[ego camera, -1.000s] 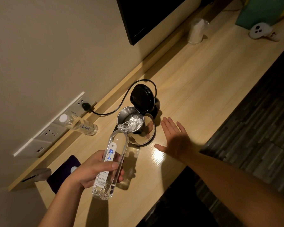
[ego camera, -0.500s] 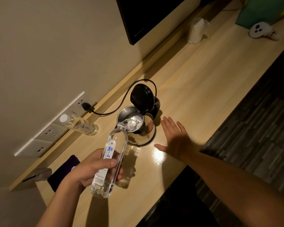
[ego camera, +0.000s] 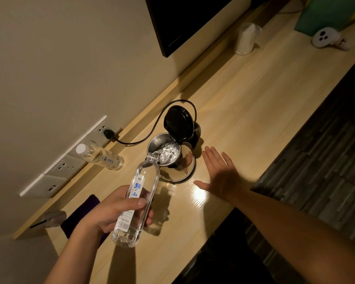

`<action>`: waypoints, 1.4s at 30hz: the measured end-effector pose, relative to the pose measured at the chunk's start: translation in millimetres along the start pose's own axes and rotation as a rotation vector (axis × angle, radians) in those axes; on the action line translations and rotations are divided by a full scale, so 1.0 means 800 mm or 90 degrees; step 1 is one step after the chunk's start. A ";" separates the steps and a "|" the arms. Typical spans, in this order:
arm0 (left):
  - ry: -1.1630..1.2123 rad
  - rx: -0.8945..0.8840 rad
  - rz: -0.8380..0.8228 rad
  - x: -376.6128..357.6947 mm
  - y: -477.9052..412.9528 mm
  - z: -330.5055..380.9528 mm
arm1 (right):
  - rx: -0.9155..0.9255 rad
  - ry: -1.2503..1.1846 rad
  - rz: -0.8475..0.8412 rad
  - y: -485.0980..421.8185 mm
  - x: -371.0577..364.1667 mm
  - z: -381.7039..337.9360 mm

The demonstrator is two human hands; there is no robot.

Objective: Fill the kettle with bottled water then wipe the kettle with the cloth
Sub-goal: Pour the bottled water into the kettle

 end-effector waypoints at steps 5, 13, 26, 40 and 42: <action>0.002 0.002 0.001 -0.001 0.000 0.002 | -0.005 -0.005 0.000 -0.001 -0.003 0.001; 0.003 0.004 0.014 0.000 0.001 0.003 | -0.002 -0.009 0.004 0.000 -0.004 0.001; 0.002 0.003 -0.016 0.000 0.003 0.009 | -0.007 0.002 -0.007 0.000 0.001 -0.001; -0.026 0.002 -0.025 0.002 0.007 0.017 | -0.004 -0.002 0.002 0.001 0.003 -0.002; -0.024 0.000 -0.031 0.001 0.007 0.019 | -0.004 0.001 0.001 0.001 0.002 -0.001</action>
Point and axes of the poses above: each hand's wrist, its own y-axis away from the middle knuckle, its own x-axis out of the back of the hand, z = x × y, the point moved 7 cm from there along -y, towards the middle knuckle, and after that the axes turned 3 degrees about -y, right-handed, at the moved point
